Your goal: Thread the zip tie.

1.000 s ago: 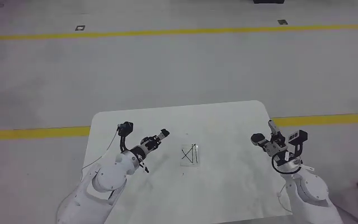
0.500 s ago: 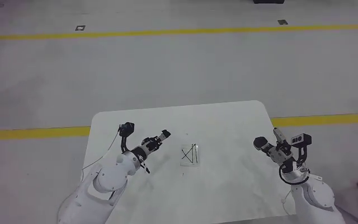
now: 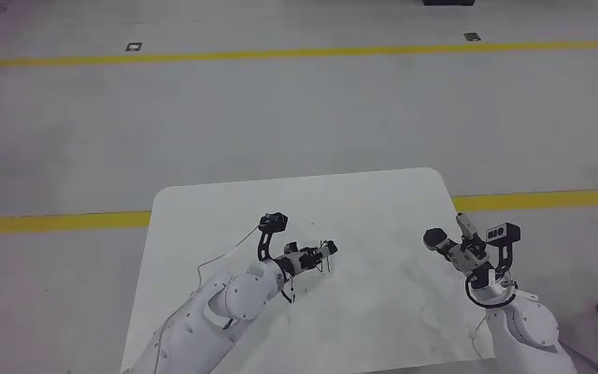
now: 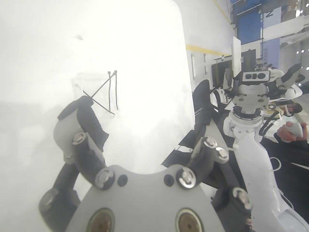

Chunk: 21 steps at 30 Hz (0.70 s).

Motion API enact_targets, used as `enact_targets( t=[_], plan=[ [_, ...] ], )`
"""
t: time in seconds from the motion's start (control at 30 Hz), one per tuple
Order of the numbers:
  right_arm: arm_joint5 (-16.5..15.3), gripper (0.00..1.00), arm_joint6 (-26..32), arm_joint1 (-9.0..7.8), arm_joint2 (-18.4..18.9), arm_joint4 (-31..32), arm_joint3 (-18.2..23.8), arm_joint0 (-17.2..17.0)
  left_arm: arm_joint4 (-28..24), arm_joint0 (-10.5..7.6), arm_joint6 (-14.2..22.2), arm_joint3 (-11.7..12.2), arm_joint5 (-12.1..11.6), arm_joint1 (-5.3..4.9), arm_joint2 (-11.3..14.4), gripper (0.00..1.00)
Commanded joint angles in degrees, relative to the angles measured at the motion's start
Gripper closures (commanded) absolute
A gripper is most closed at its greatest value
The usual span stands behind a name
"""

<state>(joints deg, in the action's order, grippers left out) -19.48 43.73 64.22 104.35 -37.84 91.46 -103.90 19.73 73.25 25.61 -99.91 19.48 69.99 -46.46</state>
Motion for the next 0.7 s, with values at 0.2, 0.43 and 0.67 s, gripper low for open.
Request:
enact_targets(
  t=[0.2,0.43,0.67],
  plan=[
    [0.0,0.0,0.0,0.0,0.0,0.0,0.0,0.0,0.76,-0.07,0.11,0.09,0.0,-0.06,0.06,0.0],
    [0.0,0.0,0.0,0.0,0.0,0.0,0.0,0.0,12.04,-4.54,6.22,2.14,0.0,1.09,3.26,0.0],
    [0.0,0.0,0.0,0.0,0.0,0.0,0.0,0.0,15.82,-8.7,15.66,8.77,0.0,6.15,5.47,0.0]
  ],
)
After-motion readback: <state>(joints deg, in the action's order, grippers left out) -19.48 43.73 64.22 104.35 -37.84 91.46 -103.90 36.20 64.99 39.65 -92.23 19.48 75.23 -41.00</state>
